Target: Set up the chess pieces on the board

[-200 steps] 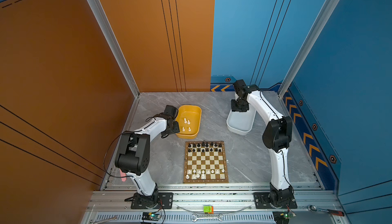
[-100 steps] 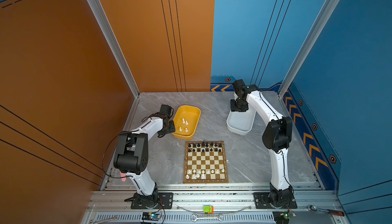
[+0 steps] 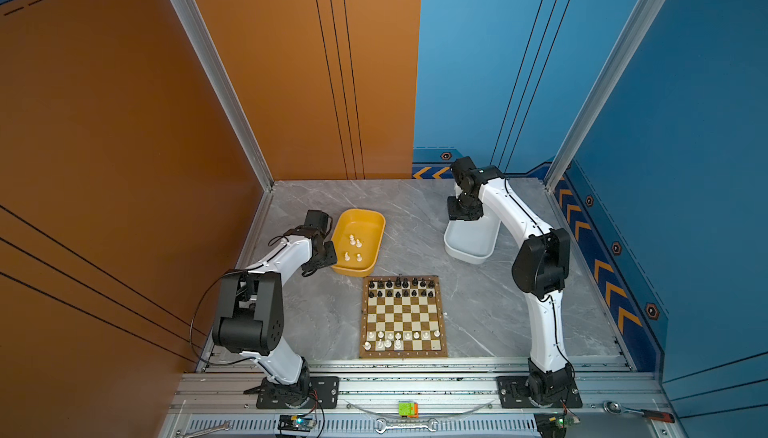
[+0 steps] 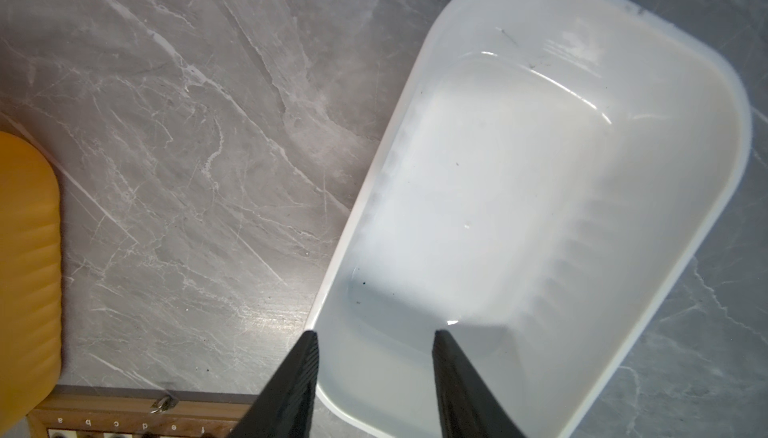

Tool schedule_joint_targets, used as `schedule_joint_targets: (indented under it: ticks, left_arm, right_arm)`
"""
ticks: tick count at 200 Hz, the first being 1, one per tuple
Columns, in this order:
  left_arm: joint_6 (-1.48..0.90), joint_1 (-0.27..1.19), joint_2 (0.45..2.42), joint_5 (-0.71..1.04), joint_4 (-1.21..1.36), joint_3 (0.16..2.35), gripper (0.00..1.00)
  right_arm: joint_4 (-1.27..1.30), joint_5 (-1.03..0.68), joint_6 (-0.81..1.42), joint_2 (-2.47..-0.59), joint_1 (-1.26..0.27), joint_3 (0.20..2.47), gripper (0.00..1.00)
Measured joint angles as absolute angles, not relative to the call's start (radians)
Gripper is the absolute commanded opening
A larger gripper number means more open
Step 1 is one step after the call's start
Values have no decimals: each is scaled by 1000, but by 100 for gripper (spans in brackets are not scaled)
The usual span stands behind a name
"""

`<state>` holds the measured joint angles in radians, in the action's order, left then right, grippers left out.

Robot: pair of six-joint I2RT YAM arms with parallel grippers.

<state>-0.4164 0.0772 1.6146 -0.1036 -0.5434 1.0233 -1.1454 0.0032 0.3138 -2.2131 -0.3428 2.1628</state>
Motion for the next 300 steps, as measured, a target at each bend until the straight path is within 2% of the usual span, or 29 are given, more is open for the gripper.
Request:
schedule_joint_targets:
  ticks: [72, 134, 188, 250, 269, 300]
  left_arm:
    - [-416, 48, 1517, -104, -579, 921, 49]
    - [-421, 19, 1445, -107, -608, 855, 43]
    - [-421, 6, 1407, -120, -678, 851, 42]
    - [-439, 6, 1376, -171, -773, 846, 36]
    - [-443, 3, 1376, -194, -798, 846, 36]
    - [-447, -6, 1372, -210, -822, 846, 41]
  right_arm:
    - [-1145, 1, 314, -2224, -363, 2164, 48]
    - [-1146, 1, 314, -2224, -382, 2164, 48]
    - [-1153, 1, 314, -2224, -393, 2154, 48]
    - [-1160, 1, 313, -2223, -408, 2101, 48]
    - [-1160, 1, 313, -2223, -416, 2082, 48]
    - [-1161, 1, 313, -2208, -432, 2023, 48]
